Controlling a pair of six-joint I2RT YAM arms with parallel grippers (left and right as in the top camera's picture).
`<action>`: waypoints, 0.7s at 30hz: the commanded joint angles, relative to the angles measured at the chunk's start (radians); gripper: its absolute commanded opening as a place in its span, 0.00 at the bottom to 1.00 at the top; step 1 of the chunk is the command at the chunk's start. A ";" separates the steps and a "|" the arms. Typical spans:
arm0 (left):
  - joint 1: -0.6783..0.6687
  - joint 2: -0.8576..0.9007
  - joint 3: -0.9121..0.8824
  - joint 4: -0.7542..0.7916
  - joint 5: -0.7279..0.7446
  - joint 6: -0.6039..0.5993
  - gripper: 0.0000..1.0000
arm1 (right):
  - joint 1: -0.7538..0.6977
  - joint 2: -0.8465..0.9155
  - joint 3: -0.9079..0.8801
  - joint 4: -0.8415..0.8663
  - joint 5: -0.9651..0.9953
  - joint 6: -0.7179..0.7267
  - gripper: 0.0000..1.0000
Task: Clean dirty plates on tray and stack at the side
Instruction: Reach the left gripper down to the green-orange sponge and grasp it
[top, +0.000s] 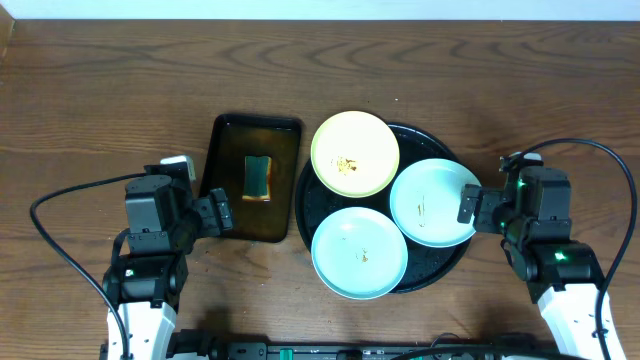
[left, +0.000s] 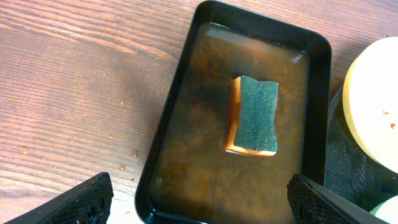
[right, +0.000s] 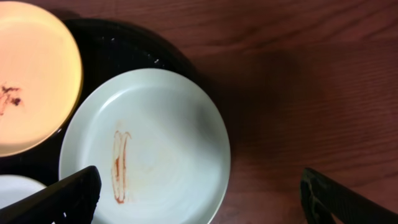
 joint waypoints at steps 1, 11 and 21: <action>0.004 -0.014 0.030 0.009 0.014 -0.010 0.90 | 0.006 0.011 0.024 0.003 0.025 0.026 0.99; 0.004 0.066 0.178 -0.121 0.013 -0.013 0.90 | 0.006 0.051 0.024 0.011 0.024 0.026 0.99; 0.004 0.303 0.371 -0.218 0.013 -0.013 0.90 | 0.006 0.052 0.024 0.023 0.022 0.026 0.99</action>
